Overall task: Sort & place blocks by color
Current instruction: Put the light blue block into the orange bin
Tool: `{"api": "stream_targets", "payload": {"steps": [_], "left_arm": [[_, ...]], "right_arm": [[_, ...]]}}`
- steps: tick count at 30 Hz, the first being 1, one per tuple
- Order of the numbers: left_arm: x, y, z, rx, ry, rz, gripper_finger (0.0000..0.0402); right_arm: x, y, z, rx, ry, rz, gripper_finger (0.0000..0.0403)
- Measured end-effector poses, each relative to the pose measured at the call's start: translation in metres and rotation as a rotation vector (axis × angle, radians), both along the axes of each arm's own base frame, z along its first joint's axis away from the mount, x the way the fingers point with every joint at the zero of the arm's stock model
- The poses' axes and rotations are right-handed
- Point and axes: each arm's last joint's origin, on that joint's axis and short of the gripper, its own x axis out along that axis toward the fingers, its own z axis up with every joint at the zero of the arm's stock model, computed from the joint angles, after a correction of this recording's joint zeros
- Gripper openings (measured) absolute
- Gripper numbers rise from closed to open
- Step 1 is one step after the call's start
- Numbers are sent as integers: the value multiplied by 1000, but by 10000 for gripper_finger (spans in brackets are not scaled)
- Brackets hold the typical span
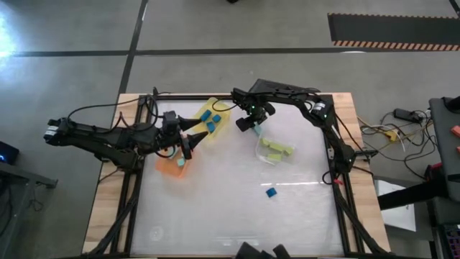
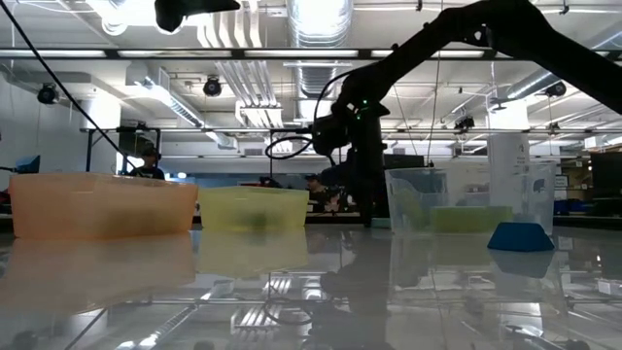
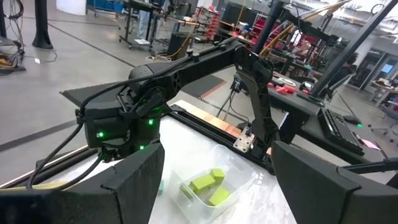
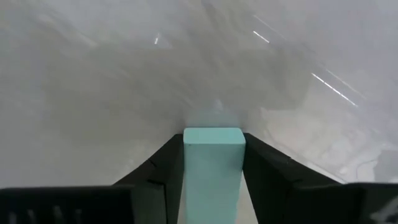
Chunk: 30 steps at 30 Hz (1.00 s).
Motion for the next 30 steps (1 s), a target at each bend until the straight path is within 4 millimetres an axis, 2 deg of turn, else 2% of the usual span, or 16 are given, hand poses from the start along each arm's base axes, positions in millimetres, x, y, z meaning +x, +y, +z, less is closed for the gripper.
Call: {"api": "stream_targets", "payload": {"steps": [11,18,23,30], "left_arm": [[0,0,4,-5,-34,0,279],[0,0,5,-8,-50,0,279],[0,0,5,-8,-51,0,279],[0,0,11,-17,-118,0,279]], "right_arm": [[-1,-5,62,-133,-77,-3,127],[-5,-3,118,-234,-174,-3,128],[-16,3,166,-303,-287,-13,129],[-36,33,235,-443,-504,24,129]]}}
